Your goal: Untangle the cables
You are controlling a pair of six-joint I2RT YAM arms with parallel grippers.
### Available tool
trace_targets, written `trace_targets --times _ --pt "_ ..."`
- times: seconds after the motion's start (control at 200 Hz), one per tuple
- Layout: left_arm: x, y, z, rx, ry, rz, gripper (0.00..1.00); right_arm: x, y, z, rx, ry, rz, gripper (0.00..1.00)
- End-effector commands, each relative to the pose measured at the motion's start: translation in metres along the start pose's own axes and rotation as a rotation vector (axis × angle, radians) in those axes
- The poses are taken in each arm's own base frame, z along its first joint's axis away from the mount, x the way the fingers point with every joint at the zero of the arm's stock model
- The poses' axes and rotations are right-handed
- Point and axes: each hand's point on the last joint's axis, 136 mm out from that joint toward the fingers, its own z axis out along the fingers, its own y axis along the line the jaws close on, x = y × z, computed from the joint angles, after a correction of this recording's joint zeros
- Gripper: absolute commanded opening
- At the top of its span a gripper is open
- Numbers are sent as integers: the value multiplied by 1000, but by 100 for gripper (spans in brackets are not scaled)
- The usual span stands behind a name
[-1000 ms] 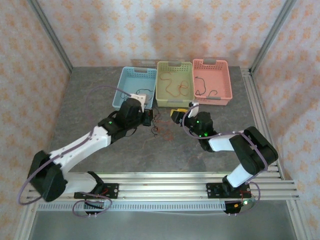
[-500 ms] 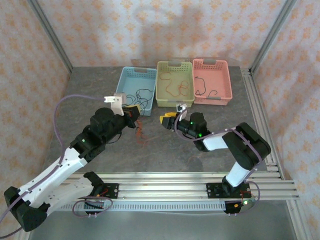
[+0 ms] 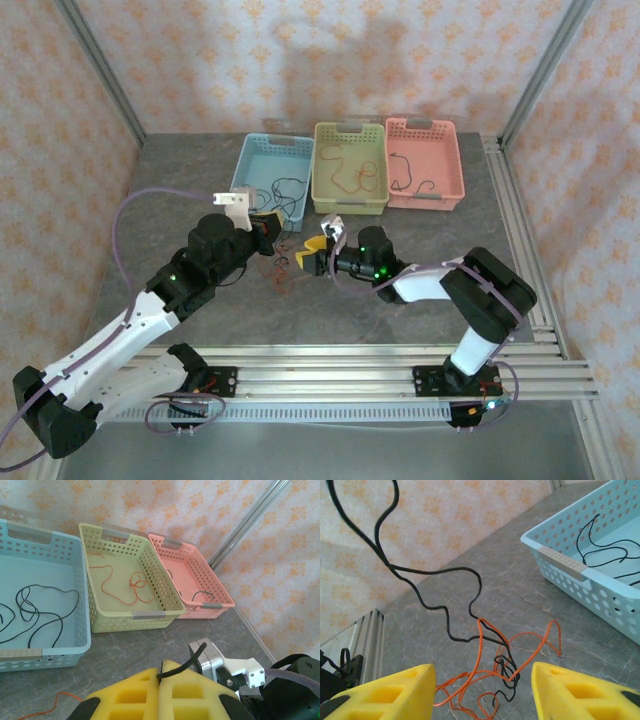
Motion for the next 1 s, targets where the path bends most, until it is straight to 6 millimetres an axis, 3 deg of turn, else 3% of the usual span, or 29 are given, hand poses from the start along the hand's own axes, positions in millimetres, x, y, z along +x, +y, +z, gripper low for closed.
trace_targets --times 0.0,0.31,0.601,0.766,0.996 --pt "-3 0 -3 0 -21 -13 0 5 2 7 -24 32 -42 53" --pt "-2 1 -2 -8 -22 -11 0 16 11 15 -38 93 -72 52" --pt "-2 1 -2 -4 -22 -12 0 18 0 21 38 96 -74 54" --pt "0 -1 0 4 -12 -14 0 25 -1 28 61 128 -73 48" --pt "5 -1 4 6 2 -19 0 27 -1 30 69 134 -83 48"
